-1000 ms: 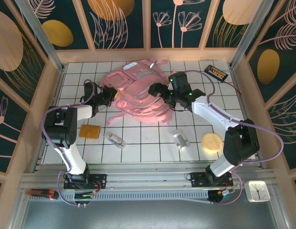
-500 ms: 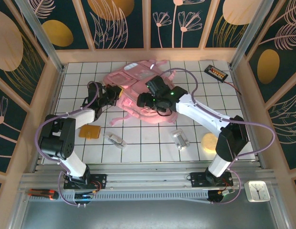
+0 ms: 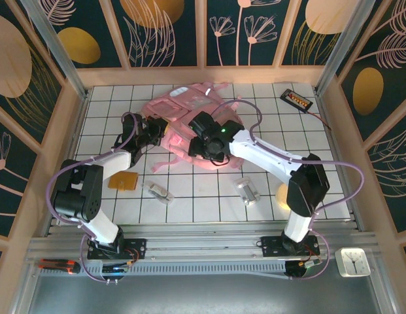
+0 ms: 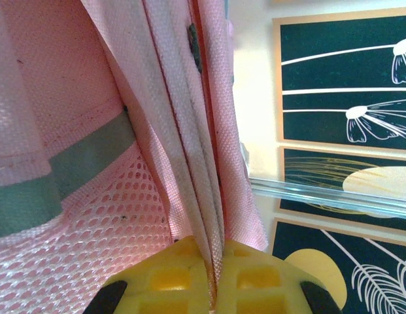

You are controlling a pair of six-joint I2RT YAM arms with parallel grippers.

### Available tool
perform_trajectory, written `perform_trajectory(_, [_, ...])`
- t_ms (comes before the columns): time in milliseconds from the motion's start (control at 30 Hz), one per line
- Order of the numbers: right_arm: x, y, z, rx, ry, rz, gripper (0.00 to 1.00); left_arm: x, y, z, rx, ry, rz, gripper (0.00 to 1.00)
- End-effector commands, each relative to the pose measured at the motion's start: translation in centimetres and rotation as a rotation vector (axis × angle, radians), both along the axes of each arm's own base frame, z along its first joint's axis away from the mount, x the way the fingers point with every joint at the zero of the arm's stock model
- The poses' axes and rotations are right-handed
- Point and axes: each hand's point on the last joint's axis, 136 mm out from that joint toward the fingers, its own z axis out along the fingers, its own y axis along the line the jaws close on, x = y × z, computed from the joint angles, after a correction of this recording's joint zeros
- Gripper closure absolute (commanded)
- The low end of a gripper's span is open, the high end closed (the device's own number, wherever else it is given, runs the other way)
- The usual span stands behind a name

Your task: Pack books, pencil case, and school supplies into a backpack

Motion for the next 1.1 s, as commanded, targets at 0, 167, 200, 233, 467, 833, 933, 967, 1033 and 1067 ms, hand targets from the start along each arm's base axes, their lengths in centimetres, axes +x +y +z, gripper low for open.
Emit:
perform_trajectory(0, [0.2, 0.3, -0.1, -0.004, 0.015, -0.041, 0.3, -0.3, -1.0, 5.2, -0.078, -0.116, -0.023, 1.0])
perform_trajectory(167, [0.9, 0.9, -0.3, 0.004, 0.006, -0.059, 0.34, -0.7, -1.1, 4.9, -0.08, -0.111, -0.024, 1.0])
perform_trajectory(200, [1.0, 0.9, -0.4, 0.002, 0.007, -0.062, 0.35, -0.8, -1.1, 4.8, -0.079, -0.109, -0.025, 1.0])
perform_trajectory(233, [1.1, 1.0, -0.4, 0.004, 0.007, -0.066, 0.36, -0.9, -1.1, 4.8, -0.081, -0.108, -0.024, 1.0])
perform_trajectory(467, [1.6, 1.0, -0.5, 0.004, 0.004, -0.084, 0.42, -1.2, -1.2, 4.9, -0.081, -0.113, -0.027, 1.0])
perform_trajectory(833, [2.1, 0.2, -1.6, -0.009, 0.025, -0.107, 0.6, -1.5, -1.8, 4.9, -0.085, -0.112, -0.037, 1.0])
perform_trajectory(933, [2.1, 0.2, -2.0, -0.015, 0.034, -0.107, 0.6, -1.4, -2.1, 4.9, -0.086, -0.114, -0.04, 1.0])
perform_trajectory(967, [2.1, 0.2, -2.2, -0.018, 0.039, -0.107, 0.6, -1.4, -2.2, 4.9, -0.086, -0.113, -0.042, 1.0])
perform_trajectory(1033, [2.0, 0.2, -2.5, -0.02, 0.047, -0.107, 0.59, -1.4, -2.3, 4.9, -0.088, -0.112, -0.044, 1.0])
perform_trajectory(1067, [2.1, 0.2, -2.7, -0.022, 0.051, -0.108, 0.59, -1.4, -2.5, 4.9, -0.088, -0.111, -0.046, 1.0])
